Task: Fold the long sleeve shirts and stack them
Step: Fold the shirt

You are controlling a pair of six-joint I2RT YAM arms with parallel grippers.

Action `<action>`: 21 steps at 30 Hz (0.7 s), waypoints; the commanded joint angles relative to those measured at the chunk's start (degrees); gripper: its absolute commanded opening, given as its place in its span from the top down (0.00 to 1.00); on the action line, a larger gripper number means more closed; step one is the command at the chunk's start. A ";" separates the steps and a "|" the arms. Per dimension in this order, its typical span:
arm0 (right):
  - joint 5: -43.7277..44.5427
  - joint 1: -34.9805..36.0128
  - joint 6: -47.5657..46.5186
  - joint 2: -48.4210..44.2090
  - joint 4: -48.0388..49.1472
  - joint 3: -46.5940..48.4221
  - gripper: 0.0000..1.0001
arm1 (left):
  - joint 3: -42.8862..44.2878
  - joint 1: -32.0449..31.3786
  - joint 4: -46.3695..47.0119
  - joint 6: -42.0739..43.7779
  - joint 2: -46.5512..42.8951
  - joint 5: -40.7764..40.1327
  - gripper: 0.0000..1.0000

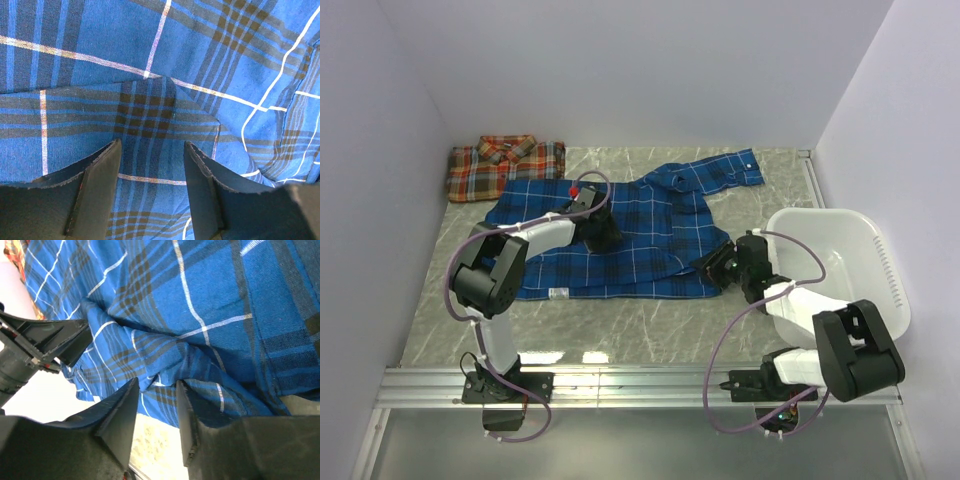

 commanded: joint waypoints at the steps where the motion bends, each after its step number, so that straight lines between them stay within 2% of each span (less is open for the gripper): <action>1: 1.88 -0.43 1.47 1.71 4.52 -0.83 0.59 | -1.31 -0.02 1.43 -0.23 1.43 0.23 0.41; 6: 3.46 -0.35 1.65 2.16 3.91 -1.28 0.70 | -2.10 0.24 1.35 -0.50 1.52 -0.21 0.42; 10: 4.96 -0.35 1.56 0.85 1.89 -1.36 0.68 | -3.06 1.03 1.35 -1.29 1.09 -0.21 0.42; 13: 5.84 -0.43 2.18 -0.30 2.68 -2.06 0.64 | -4.29 1.82 1.26 -1.99 -0.14 -0.21 0.43; 21: 6.28 0.62 4.55 2.50 7.60 -2.42 0.64 | -7.20 2.61 3.28 -3.13 -1.82 0.93 0.43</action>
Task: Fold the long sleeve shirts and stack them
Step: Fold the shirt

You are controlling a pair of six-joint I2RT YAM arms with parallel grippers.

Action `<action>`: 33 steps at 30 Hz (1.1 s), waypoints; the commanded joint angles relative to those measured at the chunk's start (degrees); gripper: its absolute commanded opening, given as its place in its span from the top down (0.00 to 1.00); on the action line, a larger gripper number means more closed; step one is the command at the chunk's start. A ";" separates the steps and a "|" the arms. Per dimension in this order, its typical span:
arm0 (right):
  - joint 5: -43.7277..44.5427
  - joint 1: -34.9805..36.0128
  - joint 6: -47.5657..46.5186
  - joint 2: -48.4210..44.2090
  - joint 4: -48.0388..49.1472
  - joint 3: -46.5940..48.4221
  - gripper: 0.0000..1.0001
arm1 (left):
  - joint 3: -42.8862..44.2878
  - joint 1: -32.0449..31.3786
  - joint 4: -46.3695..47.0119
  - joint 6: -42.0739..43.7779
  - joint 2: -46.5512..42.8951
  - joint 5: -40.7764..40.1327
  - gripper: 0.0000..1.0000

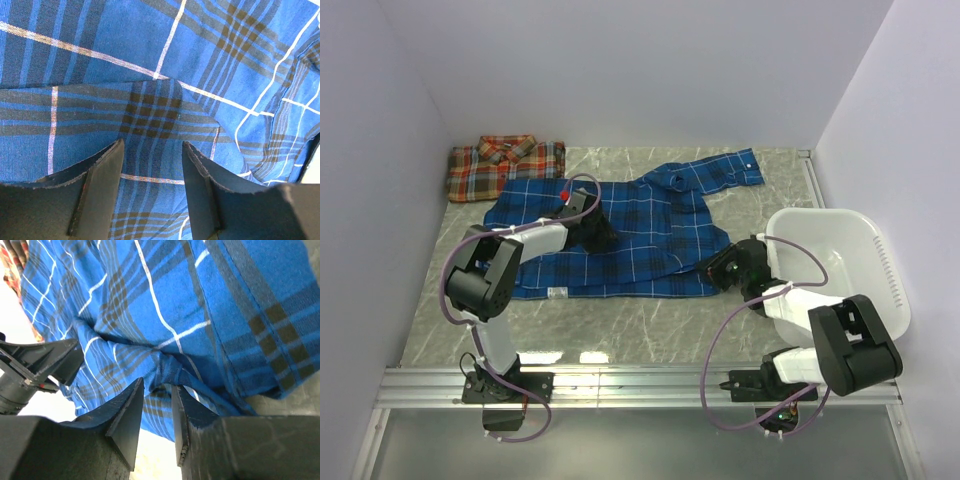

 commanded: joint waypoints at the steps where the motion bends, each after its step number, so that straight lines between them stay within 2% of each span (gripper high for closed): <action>1: 1.97 0.71 2.17 1.20 4.72 -0.10 0.64 | -1.99 0.49 -2.86 0.08 0.43 -0.53 0.43; 11: 2.15 1.59 4.28 3.66 6.39 0.60 0.68 | -2.34 0.40 -3.22 -0.18 0.08 -1.41 0.43; 20: 3.38 1.67 3.40 2.17 3.58 0.69 1.00 | -2.87 0.93 -3.48 -1.24 0.00 -1.67 0.44; 28: 6.36 1.50 3.75 -3.02 -2.13 -1.85 1.00 | -4.54 2.60 -3.83 -3.96 -0.36 -1.67 0.45; 33: 7.16 1.50 6.12 -4.78 -1.34 -4.41 1.00 | -5.51 3.13 -3.04 -4.40 -0.27 -1.67 0.46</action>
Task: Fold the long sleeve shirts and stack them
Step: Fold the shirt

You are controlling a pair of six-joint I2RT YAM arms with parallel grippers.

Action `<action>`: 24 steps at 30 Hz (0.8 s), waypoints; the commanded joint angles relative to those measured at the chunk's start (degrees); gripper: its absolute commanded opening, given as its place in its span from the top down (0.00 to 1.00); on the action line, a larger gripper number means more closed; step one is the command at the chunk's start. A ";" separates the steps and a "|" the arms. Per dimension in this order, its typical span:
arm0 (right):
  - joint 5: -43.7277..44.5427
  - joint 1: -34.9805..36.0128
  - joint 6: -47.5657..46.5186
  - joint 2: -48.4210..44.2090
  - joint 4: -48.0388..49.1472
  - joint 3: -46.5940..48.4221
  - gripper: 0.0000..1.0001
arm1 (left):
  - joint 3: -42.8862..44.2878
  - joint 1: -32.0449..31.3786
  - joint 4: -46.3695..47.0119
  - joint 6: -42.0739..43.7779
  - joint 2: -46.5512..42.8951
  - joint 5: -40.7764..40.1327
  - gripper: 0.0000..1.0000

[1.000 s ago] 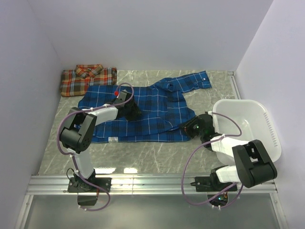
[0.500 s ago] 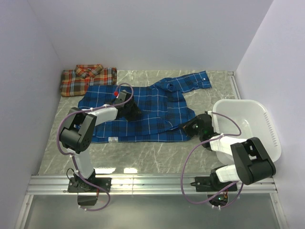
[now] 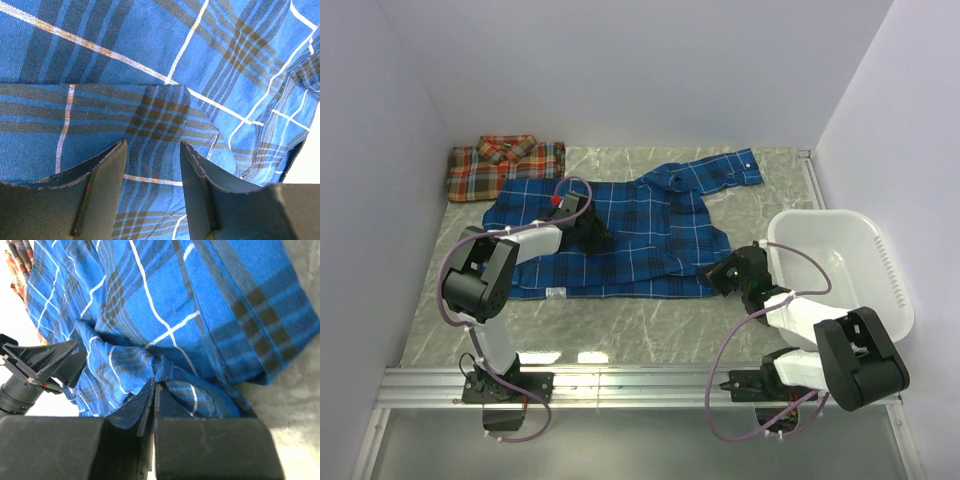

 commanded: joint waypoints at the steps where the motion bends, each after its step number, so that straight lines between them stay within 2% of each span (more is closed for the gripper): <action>1: 3.68 -0.34 3.37 -1.17 -1.52 -1.59 1.00 | -2.86 0.99 -4.94 0.32 0.65 -3.09 0.46; 7: 4.47 -0.25 2.41 -3.36 -3.35 -2.21 0.97 | -2.78 1.07 -4.59 0.32 0.56 -2.83 0.45; 10: 4.48 -0.07 -1.27 -5.82 -6.60 -0.45 0.82 | -2.69 0.99 -4.41 0.58 0.82 -2.65 0.44; 11: 4.56 0.28 -2.50 -7.31 -7.75 1.03 0.68 | -2.60 0.99 -4.15 0.76 0.82 -2.39 0.44; 12: 5.69 0.54 -4.69 -8.19 -9.06 1.83 0.62 | -2.60 0.99 -3.89 0.93 0.65 -2.04 0.43; 13: 6.14 1.50 -5.93 -10.12 -10.90 2.54 0.51 | -2.43 0.99 -3.71 0.93 0.39 -1.95 0.43; 16: 7.55 3.43 -9.89 -13.02 -14.25 6.66 0.40 | -1.81 0.64 -3.97 1.46 0.03 -2.30 0.42; 21: 4.40 7.83 -16.91 -12.26 -11.28 12.29 0.39 | -1.11 0.02 -4.59 1.99 -0.23 -2.48 0.41; 24: -2.63 8.97 -18.60 -5.15 -7.42 17.47 0.40 | -0.58 -0.33 -5.11 2.34 -0.23 -2.92 0.41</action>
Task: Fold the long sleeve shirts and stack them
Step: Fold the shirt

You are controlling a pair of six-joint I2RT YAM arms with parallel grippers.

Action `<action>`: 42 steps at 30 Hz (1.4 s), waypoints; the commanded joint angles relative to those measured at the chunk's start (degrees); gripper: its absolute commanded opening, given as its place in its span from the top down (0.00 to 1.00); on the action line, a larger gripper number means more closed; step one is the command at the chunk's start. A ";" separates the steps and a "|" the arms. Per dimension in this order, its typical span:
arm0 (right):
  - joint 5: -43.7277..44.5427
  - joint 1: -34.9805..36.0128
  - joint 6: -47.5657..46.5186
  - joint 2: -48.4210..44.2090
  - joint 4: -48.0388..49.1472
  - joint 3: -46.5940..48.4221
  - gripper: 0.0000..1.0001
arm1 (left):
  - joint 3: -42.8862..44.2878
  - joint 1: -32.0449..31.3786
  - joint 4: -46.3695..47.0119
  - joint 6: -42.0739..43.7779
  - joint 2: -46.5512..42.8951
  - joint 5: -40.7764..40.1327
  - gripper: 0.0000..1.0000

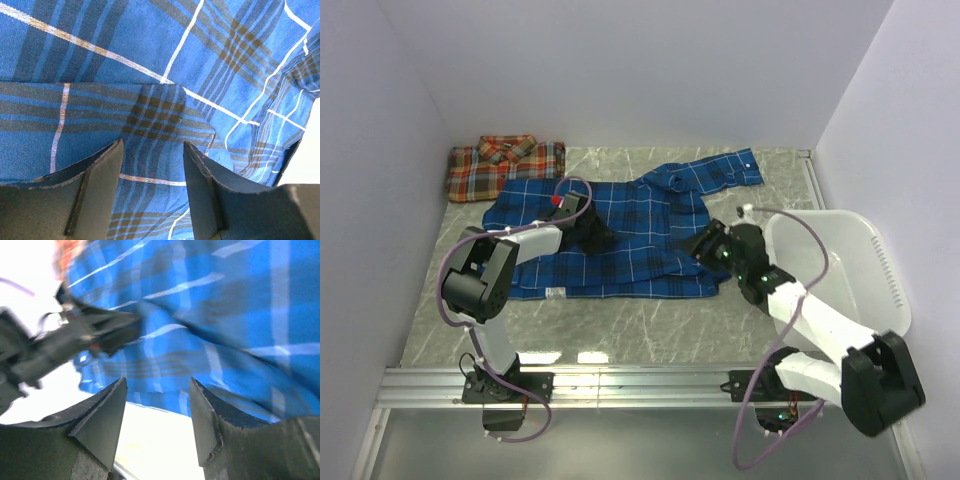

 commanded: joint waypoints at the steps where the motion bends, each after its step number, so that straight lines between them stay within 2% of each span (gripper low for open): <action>1: -8.18 1.66 -4.87 9.32 6.53 7.90 0.40 | -0.16 -0.40 -5.95 3.08 0.16 -3.33 0.40; 7: -15.50 3.15 -4.70 27.61 10.77 14.95 0.40 | -0.25 -0.40 -6.56 3.17 -0.19 -3.42 0.39; 13: -14.98 0.35 -3.99 34.41 7.97 12.33 0.40 | -0.69 -0.40 -6.74 2.99 -0.36 -3.33 0.39; 20: -13.23 -8.17 -4.33 30.12 2.69 5.82 0.41 | -2.27 -0.40 -6.03 2.64 -0.01 -5.18 0.39; 26: -8.04 -8.27 -7.68 22.74 -4.17 6.08 0.41 | -2.45 -0.31 -6.56 2.99 -2.29 -5.18 0.36; 32: -5.58 -5.55 -12.51 15.61 -7.42 10.20 0.41 | 2.12 -0.40 -12.35 5.10 -10.98 -7.90 0.27; 33: -5.58 -4.94 -12.95 14.91 -7.51 10.91 0.41 | 3.08 -0.40 -12.97 5.10 -13.17 -8.60 0.21; 37: -11.18 -1.78 -13.84 16.57 -3.05 14.51 0.41 | 4.23 -0.05 -16.57 6.25 -17.58 -11.15 0.18; 38: -15.12 -1.42 -13.49 19.18 -1.81 15.30 0.41 | 3.10 0.82 -17.10 6.25 -19.33 -12.02 0.19; 41: -18.84 1.74 -11.99 23.59 2.67 19.43 0.42 | -2.94 3.98 -15.97 6.16 -22.33 -11.86 0.23; 42: -19.02 2.88 -11.73 26.22 4.77 21.27 0.41 | -4.89 7.56 -14.23 6.16 -23.99 -10.38 0.26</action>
